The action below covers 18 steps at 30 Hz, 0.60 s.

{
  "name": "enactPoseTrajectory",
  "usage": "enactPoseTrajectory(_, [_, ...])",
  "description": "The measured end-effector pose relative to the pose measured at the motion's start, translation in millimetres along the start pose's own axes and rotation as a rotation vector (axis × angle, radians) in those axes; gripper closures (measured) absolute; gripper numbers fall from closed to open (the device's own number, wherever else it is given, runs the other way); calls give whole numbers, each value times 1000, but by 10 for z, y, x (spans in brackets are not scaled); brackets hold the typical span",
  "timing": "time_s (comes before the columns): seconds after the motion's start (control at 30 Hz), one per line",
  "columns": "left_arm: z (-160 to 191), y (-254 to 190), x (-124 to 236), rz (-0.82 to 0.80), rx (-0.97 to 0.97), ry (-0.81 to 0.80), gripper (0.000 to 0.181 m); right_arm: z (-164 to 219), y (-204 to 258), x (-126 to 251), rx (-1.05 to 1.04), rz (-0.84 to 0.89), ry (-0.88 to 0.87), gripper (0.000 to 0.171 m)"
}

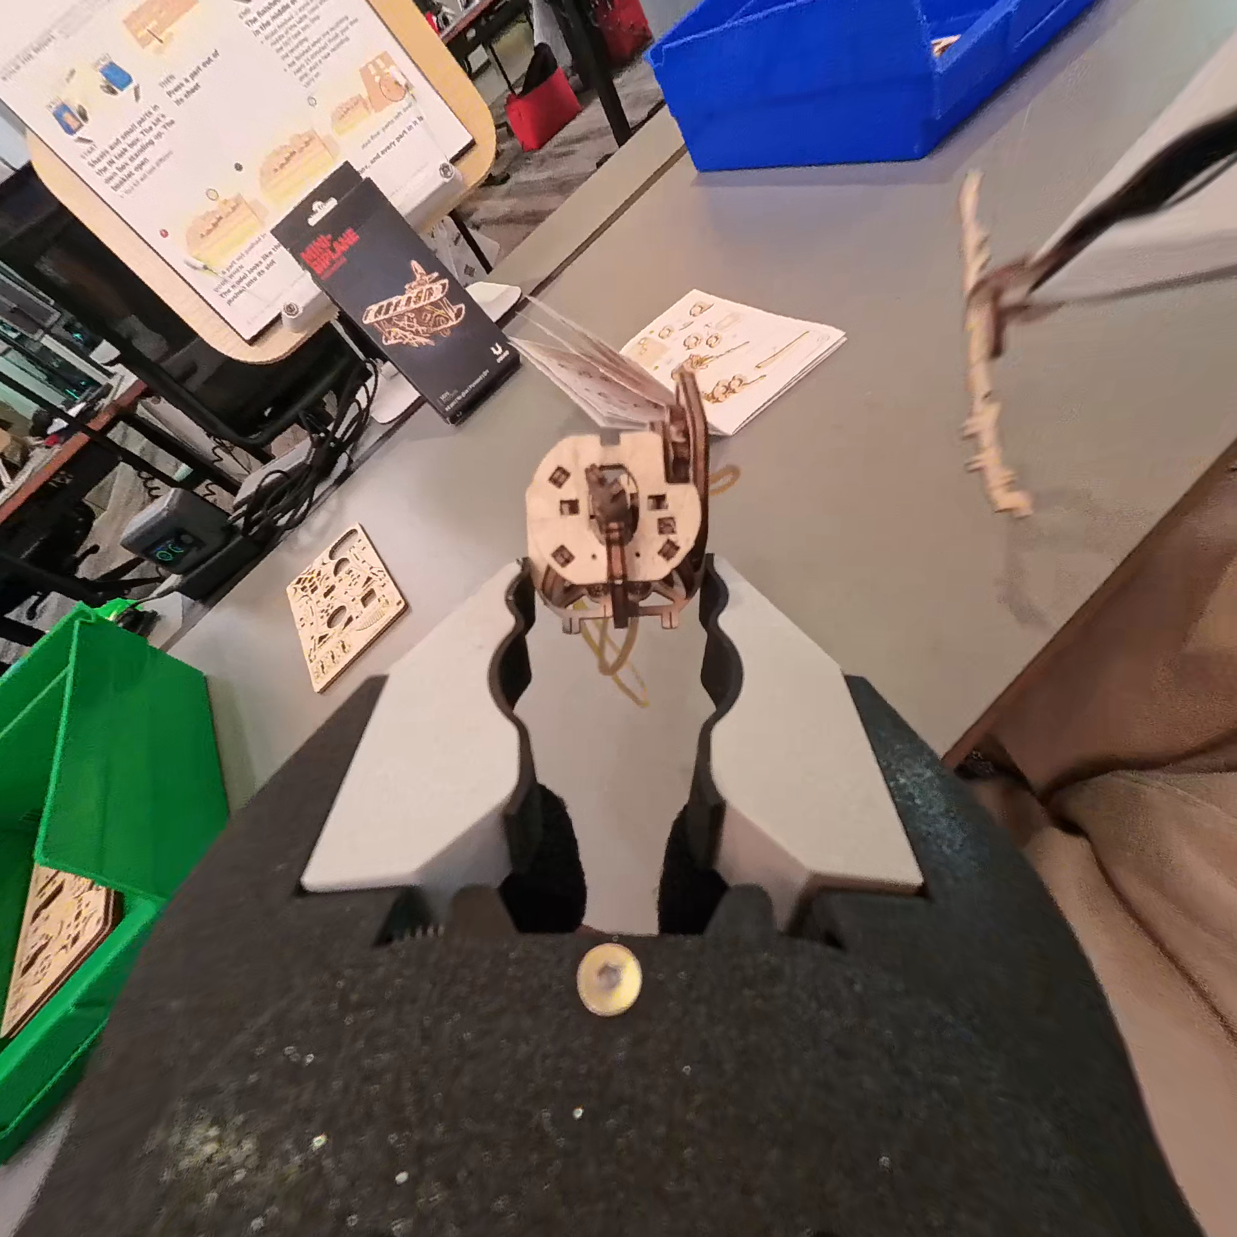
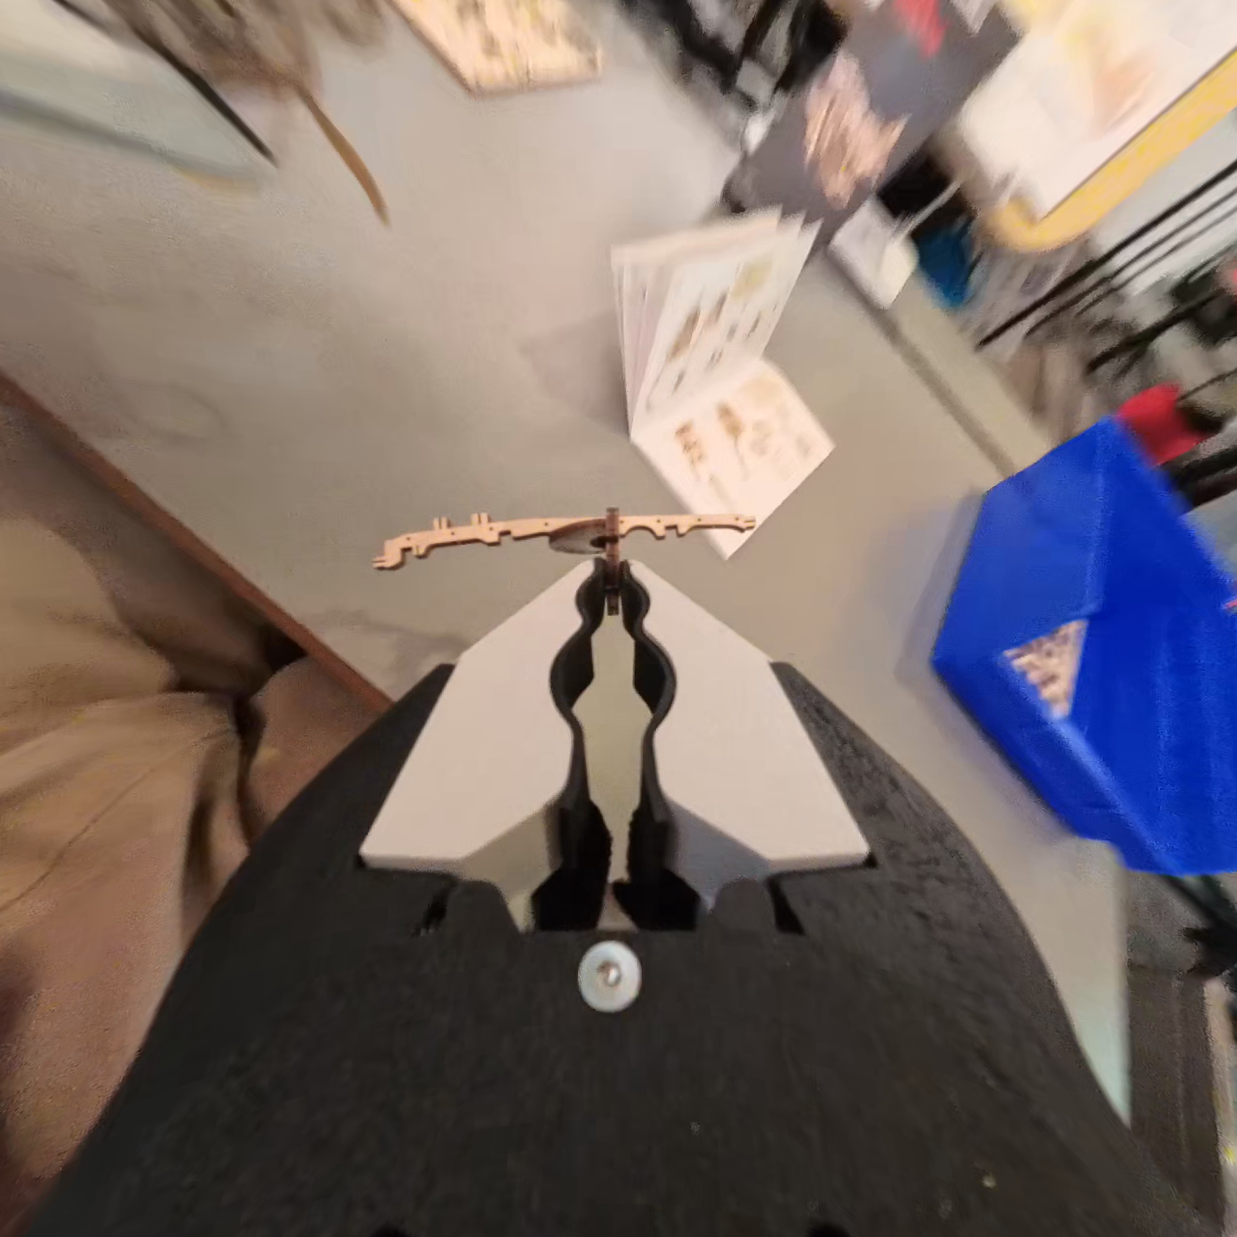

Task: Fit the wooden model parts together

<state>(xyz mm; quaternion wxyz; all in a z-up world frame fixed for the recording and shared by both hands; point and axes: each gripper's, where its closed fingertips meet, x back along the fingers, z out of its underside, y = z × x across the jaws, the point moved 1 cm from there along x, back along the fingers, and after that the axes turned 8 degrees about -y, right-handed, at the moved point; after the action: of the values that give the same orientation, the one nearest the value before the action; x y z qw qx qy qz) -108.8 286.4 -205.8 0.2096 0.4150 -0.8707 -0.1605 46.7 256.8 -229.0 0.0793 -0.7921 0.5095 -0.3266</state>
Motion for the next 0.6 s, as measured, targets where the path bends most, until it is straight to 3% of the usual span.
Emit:
enactPoseTrajectory(0.07, [39,28,-19,-6,6,10,133,292,5,-300,-131,-75,90,168])
enactPoseTrajectory(0.17, [102,80,-46,-15,18,30,133,479,34,-458,-314,-116,147,168])
enactPoseTrajectory(0.3, [162,97,-77,-6,42,51,133,463,196,-409,-398,-157,122,164])
enactPoseTrajectory(0.4, [181,83,-98,6,48,57,133,377,313,-272,-392,-231,102,147])
enactPoseTrajectory(0.5, [192,51,-112,32,61,57,133,259,15,-135,-288,-264,8,150])
enactPoseTrajectory(0.6, [195,53,-118,36,69,56,133,337,-222,-20,-327,-403,-1,147])
